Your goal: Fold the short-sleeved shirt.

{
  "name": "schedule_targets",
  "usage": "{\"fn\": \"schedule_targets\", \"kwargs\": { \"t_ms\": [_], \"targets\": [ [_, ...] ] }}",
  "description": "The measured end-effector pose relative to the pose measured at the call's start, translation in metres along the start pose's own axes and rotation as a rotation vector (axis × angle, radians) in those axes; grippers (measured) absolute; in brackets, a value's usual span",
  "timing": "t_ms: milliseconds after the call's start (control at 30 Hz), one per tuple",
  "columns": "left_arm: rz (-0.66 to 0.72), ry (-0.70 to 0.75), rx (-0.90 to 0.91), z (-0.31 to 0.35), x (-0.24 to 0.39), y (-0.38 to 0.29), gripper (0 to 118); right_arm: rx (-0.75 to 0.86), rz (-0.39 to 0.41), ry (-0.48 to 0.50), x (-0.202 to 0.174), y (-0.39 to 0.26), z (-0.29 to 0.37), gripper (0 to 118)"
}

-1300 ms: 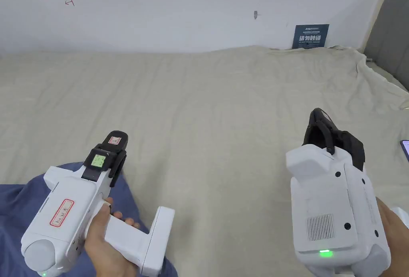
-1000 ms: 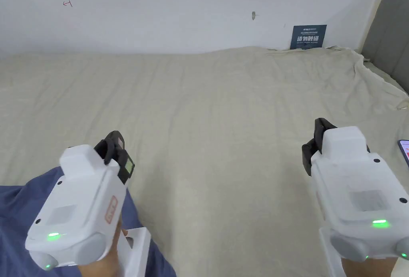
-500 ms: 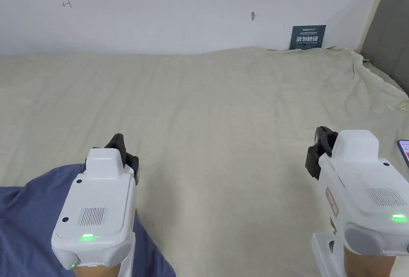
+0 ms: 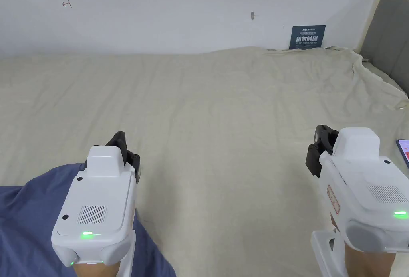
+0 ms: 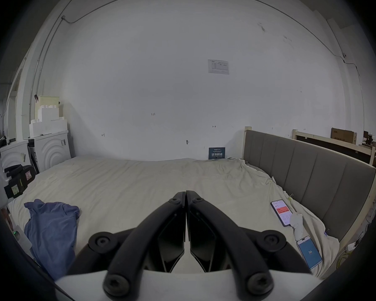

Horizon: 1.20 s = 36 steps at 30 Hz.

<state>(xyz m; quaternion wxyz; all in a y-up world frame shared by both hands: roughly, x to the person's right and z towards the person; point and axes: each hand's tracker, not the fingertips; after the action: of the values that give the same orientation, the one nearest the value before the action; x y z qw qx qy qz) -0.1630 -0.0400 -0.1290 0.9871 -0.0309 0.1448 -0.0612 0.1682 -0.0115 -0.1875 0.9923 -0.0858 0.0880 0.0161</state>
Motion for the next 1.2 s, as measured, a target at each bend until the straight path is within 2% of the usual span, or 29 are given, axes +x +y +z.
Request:
{"fn": "schedule_targets", "kwargs": {
  "t_ms": [800,967,1200],
  "targets": [
    [0.007,0.024,0.011,0.002,-0.008,0.002,0,0.009,0.016,0.007,-0.004,0.002,0.0,0],
    [0.011,0.053,0.015,0.005,-0.02,0.003,0,0.019,0.032,0.028,-0.014,0.005,-0.003,0],
    [0.017,0.149,0.011,0.015,-0.059,0.0,0,0.035,0.043,0.104,-0.048,0.011,-0.014,0]
  ]
}}
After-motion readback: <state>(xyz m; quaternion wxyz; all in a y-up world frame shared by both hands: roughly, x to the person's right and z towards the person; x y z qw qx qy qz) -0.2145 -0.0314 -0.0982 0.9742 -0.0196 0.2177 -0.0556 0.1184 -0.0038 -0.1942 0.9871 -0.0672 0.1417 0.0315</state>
